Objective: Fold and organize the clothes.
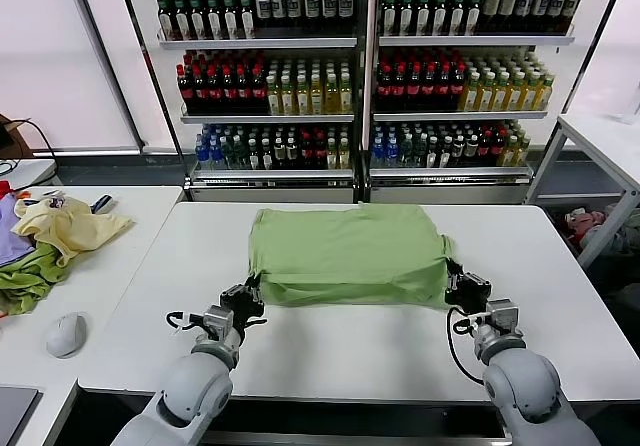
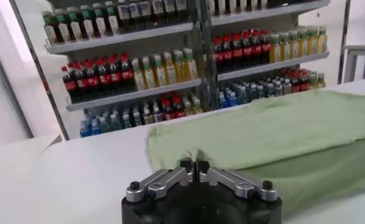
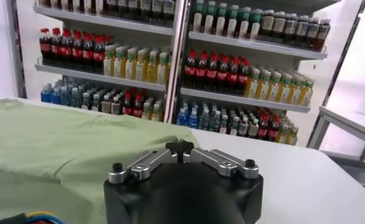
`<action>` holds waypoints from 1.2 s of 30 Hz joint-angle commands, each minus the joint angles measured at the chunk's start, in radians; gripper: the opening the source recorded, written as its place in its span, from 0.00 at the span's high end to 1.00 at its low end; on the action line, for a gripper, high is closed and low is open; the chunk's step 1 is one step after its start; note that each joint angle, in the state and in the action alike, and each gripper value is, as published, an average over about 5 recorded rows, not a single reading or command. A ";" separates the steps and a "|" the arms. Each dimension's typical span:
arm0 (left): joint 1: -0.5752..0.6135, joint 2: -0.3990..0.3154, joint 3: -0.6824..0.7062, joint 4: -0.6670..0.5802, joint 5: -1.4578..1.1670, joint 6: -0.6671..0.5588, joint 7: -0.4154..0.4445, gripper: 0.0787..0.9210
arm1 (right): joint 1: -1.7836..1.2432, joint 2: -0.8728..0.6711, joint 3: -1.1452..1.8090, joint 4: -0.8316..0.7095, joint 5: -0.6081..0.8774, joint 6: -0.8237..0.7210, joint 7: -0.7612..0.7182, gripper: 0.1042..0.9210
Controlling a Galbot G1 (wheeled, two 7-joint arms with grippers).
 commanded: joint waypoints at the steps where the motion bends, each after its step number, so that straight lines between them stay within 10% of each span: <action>1: -0.109 -0.017 0.043 0.152 0.060 0.003 -0.004 0.98 | 0.088 0.010 -0.051 -0.111 -0.041 0.006 -0.014 0.99; 8: -0.093 -0.020 0.037 0.134 0.074 0.010 -0.014 0.92 | 0.091 0.021 -0.073 -0.111 -0.074 -0.012 -0.038 0.93; 29: 0.029 -0.034 -0.032 0.060 -0.023 0.034 -0.072 0.22 | -0.083 0.025 0.076 -0.010 0.052 -0.036 0.042 0.20; 36: -0.001 -0.042 -0.025 0.095 -0.052 0.040 -0.075 0.12 | -0.056 0.031 0.063 -0.058 0.128 -0.081 0.069 0.12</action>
